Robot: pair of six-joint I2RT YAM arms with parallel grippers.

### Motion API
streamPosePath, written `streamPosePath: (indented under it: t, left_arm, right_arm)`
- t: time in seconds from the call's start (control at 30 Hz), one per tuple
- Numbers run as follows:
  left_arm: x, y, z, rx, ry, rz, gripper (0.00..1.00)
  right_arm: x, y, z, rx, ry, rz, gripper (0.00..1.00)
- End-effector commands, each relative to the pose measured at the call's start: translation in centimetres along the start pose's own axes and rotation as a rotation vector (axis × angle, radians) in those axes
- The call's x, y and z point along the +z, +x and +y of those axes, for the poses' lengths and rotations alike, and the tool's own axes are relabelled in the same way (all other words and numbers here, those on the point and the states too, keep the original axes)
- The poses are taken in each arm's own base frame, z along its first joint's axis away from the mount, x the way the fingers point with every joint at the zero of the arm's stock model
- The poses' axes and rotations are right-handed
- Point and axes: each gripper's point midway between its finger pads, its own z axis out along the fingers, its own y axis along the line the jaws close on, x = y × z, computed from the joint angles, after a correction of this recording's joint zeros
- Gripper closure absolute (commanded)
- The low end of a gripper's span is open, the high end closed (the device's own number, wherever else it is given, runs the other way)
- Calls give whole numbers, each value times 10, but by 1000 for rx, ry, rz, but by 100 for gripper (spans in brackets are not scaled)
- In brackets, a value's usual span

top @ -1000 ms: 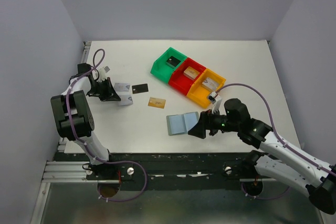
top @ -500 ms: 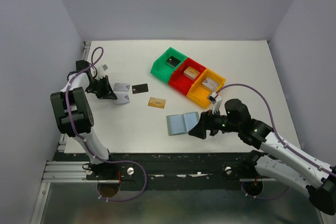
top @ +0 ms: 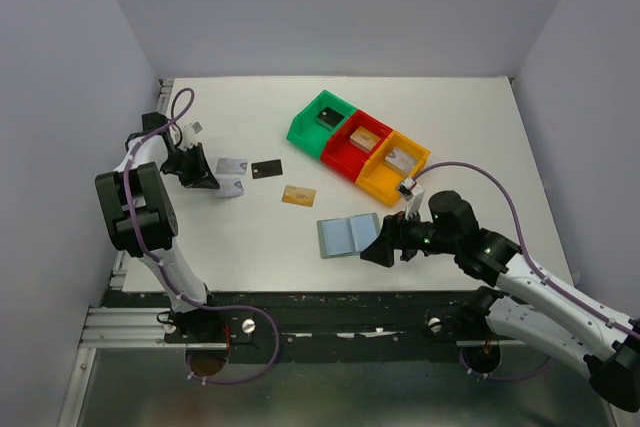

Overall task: Take the credit cards out of the card holder
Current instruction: Place the credit card at the center of the board.

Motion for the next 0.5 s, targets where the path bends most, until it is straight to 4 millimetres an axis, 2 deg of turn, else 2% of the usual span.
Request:
streamPosePath:
  t: [0.0,0.47]
  left_arm:
    - [-4,-6,12,9,-57,-6,86]
    - [-14,-20,12,13,-83,-40,70]
  right_arm:
    - [0,8,-10,-3,36,19,11]
    - [0,9,-11,-3,44,22,11]
